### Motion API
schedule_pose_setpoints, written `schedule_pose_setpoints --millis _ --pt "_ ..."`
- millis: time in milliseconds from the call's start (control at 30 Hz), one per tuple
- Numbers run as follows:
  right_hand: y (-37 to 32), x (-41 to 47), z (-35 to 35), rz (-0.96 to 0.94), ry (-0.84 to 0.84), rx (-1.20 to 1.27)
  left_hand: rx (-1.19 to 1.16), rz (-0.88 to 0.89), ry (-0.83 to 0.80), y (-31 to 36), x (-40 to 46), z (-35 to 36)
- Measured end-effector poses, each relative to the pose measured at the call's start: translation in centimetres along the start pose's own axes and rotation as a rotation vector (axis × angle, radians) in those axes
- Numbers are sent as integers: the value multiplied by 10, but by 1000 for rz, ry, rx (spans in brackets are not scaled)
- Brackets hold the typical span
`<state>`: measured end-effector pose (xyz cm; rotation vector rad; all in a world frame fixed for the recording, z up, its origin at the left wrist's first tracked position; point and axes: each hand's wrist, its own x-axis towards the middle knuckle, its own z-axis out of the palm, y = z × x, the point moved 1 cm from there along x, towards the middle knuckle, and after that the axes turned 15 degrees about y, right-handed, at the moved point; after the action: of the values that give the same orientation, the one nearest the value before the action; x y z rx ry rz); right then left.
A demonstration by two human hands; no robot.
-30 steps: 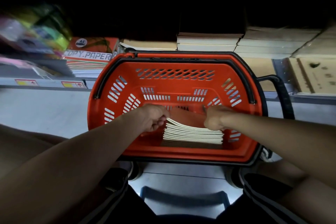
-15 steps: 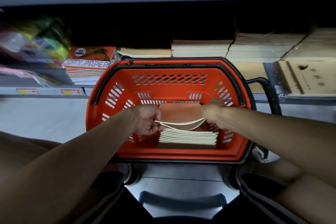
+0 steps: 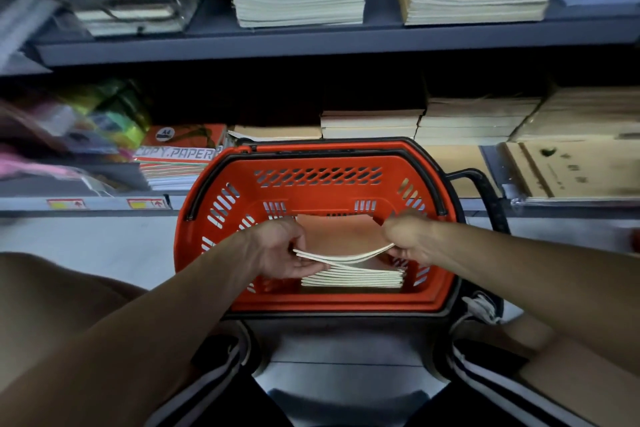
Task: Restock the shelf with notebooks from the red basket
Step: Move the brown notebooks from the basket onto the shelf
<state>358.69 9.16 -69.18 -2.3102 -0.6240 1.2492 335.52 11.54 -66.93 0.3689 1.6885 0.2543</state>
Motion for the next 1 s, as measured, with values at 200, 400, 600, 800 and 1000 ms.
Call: schedule_pose_setpoints --millis 200,400,600,800,1000 --pt "12 -16 -15 -77 -1 -57 -164 95 -136 7 -30 4" --pt "21 -30 -24 -3 -73 135 -193 167 -202 15 -63 -3" --pt "21 -57 -27 125 -64 305 -182 198 -232 4 -89 -3" --pt "17 -85 -38 11 30 390 -186 279 -269 -4 -119 -8" --pt "6 -115 -63 -205 175 431 -256 396 -269 -7 -154 -4"
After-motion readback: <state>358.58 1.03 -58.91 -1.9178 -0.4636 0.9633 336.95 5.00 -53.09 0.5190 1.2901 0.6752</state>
